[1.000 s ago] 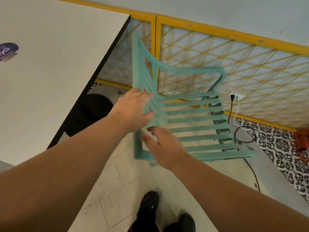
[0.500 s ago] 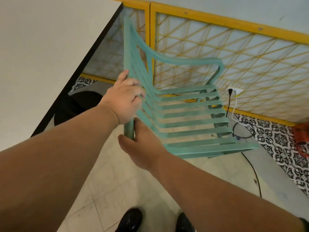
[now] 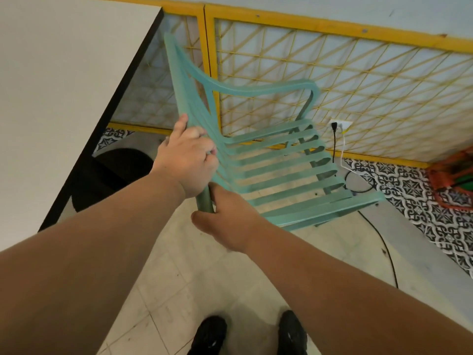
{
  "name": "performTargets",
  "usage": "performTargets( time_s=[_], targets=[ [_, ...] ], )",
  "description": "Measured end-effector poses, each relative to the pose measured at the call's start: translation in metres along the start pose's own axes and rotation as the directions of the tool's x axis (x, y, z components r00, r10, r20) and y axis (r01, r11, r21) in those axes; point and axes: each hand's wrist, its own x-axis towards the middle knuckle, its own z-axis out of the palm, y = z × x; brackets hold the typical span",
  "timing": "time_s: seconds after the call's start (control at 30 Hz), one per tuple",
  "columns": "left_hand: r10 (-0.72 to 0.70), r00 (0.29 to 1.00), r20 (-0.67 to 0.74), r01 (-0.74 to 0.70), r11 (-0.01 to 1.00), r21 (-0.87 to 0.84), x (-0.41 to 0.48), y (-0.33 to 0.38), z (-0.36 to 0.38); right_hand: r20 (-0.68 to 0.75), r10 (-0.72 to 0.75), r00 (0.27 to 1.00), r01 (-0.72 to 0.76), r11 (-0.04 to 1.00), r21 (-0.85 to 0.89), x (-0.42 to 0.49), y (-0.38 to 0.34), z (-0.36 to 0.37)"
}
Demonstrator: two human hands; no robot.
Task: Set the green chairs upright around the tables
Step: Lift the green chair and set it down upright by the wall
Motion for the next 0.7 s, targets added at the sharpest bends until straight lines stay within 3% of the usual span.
performTargets(
  time_s=[0.33,0.47,0.7],
  targets=[
    [-0.023,0.999,-0.023,0.023,1.0,0.021,-0.038,0.053,0.033,0.047,0.056,0.997,-0.052,0.996,-0.07,-0.058,0.029,-0.034],
    [-0.02,1.0,0.012,0.019,0.991,0.136,-0.05,0.079,0.047,0.059,0.116,0.992,-0.107,0.985,-0.135,-0.081,0.042,-0.047],
    [0.149,0.98,0.128,-0.184,0.925,0.332,-0.062,0.125,0.061,0.021,0.222,0.975,-0.211,0.95,-0.23,-0.122,0.061,-0.077]
  ],
)
